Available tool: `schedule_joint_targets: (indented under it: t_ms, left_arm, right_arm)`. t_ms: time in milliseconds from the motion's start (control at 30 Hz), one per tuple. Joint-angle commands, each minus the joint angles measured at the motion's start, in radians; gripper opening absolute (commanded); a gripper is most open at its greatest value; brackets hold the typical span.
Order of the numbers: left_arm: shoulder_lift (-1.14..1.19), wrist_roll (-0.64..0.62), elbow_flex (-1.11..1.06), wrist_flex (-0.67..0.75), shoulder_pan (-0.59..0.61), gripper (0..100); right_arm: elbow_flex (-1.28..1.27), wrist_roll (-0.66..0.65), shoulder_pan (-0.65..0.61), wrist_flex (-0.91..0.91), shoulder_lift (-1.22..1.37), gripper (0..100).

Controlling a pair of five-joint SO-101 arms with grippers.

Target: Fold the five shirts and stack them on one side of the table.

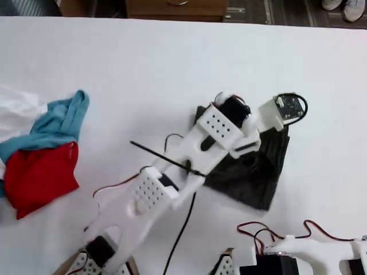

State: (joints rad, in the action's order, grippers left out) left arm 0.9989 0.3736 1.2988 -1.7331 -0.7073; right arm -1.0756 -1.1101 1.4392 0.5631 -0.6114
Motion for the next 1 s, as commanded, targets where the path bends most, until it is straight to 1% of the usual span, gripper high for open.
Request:
schedule_joint_targets:
  t_ms: [0,67,167,400,500,600,733,833,900,967]
  left_arm:
    - [-0.091,0.003,0.053,-0.034,-0.012,29]
    - [-0.104,0.006,0.061,-0.034,-0.009,29]
    - [-0.110,0.009,0.070,-0.017,0.034,29]
    - [0.051,0.008,0.079,0.115,0.215,29]
    - [0.097,0.006,0.081,0.161,0.259,29]
    - [0.129,0.009,0.071,0.187,0.275,29]
    - [0.153,0.009,0.079,0.189,0.304,29]
    - [0.157,0.009,0.079,0.189,0.336,29]
    - [0.157,0.009,0.079,0.189,0.359,29]
    - [0.153,0.006,0.081,0.183,0.376,29]
  right_arm:
    - [0.011,-0.008,-0.010,-0.016,-0.042,9.1]
    - [0.011,-0.008,-0.010,-0.016,-0.041,9.1]
    - [0.011,-0.008,-0.010,-0.016,-0.041,9.1]
    - [0.011,-0.008,-0.018,-0.016,-0.048,9.1]
    - [0.009,-0.006,-0.064,-0.010,-0.042,9.1]
    - [0.011,-0.002,-0.137,0.024,-0.044,9.1]
    - [0.068,-0.006,-0.302,0.222,-0.038,7.8]
    - [0.155,0.003,-0.515,0.397,-0.021,4.8]
    - [0.235,0.063,-0.657,0.458,0.012,4.8]
    - [0.333,0.160,-0.776,0.466,0.068,6.1]
